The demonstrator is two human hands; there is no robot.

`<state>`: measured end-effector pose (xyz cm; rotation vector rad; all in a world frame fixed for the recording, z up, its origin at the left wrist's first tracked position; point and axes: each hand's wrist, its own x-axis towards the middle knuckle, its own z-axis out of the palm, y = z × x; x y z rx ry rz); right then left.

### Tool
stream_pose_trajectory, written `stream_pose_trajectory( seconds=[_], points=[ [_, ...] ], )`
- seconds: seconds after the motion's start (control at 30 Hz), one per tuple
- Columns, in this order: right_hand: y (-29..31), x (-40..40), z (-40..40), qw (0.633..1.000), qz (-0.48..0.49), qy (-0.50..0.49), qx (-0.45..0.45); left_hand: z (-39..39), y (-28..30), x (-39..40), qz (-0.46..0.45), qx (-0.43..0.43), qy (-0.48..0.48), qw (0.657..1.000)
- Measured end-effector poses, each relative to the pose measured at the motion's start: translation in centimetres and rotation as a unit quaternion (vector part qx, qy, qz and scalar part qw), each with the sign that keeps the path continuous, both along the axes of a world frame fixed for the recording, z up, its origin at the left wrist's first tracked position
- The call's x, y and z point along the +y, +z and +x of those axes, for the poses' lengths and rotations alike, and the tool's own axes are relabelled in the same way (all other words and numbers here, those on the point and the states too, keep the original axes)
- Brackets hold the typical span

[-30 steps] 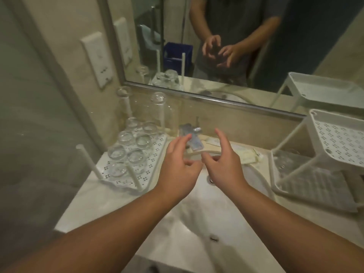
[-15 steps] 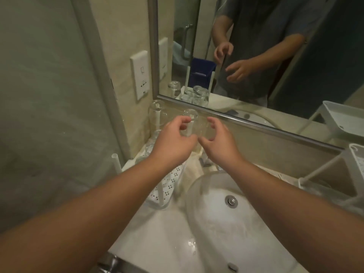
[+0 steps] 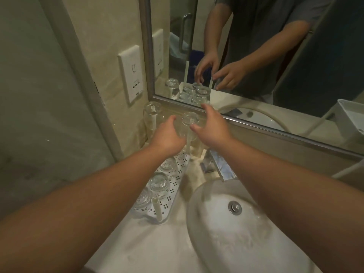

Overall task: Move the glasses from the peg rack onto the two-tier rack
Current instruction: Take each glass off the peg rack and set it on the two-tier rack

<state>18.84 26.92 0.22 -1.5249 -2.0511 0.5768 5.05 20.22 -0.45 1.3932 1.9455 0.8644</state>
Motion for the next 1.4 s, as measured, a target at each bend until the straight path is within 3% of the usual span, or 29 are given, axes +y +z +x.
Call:
stream_pose_trajectory(
  seconds=[0.27, 0.6, 1.07, 1.4],
  points=[
    [-0.4, 3.6, -1.8, 0.998, 0.0, 0.012, -0.058, 0.2, -2.3, 3.4, -0.034, 0.06, -0.037, 0.997],
    [-1.0, 4.8, -1.8, 0.996, -0.028, 0.027, -0.08, 0.2, -3.9, 4.1, -0.011, -0.045, -0.011, 0.999],
    [-0.7, 5.6, -3.5, 0.974, -0.032, 0.047, -0.221, 0.9, -3.9, 3.9, -0.002, -0.076, 0.012, 0.997],
    [-0.4, 4.7, -3.6, 0.977, 0.006, 0.012, -0.211, 1.2, -2.9, 2.9, -0.024, -0.175, 0.046, 0.983]
  ],
)
